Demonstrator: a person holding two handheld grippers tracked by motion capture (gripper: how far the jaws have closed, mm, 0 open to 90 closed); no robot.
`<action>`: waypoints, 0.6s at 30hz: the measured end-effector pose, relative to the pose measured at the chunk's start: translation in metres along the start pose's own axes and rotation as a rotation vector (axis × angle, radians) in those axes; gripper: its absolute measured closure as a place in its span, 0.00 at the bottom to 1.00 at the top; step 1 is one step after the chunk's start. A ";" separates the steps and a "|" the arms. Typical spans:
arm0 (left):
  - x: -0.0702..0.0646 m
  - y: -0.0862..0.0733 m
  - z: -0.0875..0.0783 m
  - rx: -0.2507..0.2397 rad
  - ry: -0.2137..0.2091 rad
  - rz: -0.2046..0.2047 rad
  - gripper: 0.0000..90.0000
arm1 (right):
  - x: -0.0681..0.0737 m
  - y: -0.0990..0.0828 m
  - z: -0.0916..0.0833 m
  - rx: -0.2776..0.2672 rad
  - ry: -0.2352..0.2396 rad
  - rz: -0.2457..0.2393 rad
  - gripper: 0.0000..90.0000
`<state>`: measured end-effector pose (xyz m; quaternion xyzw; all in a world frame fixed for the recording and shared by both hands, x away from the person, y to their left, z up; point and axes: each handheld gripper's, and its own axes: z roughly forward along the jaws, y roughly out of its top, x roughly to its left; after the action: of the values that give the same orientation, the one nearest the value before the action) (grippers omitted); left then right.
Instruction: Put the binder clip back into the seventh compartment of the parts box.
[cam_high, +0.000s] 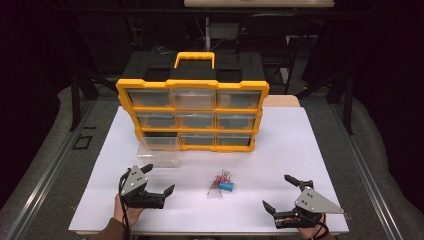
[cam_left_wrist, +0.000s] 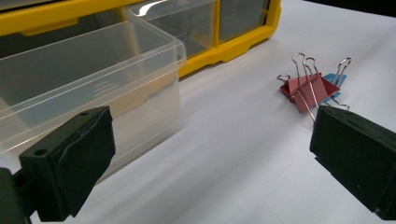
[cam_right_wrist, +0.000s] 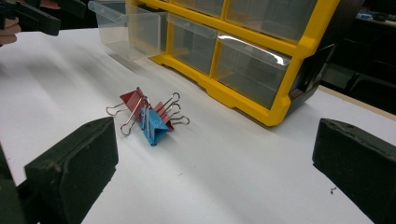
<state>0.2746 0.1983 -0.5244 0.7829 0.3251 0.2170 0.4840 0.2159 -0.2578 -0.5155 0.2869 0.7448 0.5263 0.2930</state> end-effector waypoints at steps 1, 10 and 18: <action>-0.001 0.001 0.002 0.009 -0.006 0.004 0.00 | 0.000 0.000 0.001 0.001 0.002 -0.002 0.00; -0.018 0.009 0.027 0.051 -0.044 0.038 0.00 | 0.000 -0.001 0.002 0.009 0.003 -0.007 0.00; -0.031 0.011 0.043 0.088 -0.072 0.068 0.00 | 0.000 -0.001 0.002 0.013 0.003 -0.006 0.00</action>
<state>0.2845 0.1453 -0.5338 0.8213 0.2899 0.1906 0.4528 0.2170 -0.2569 -0.5166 0.2857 0.7495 0.5210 0.2917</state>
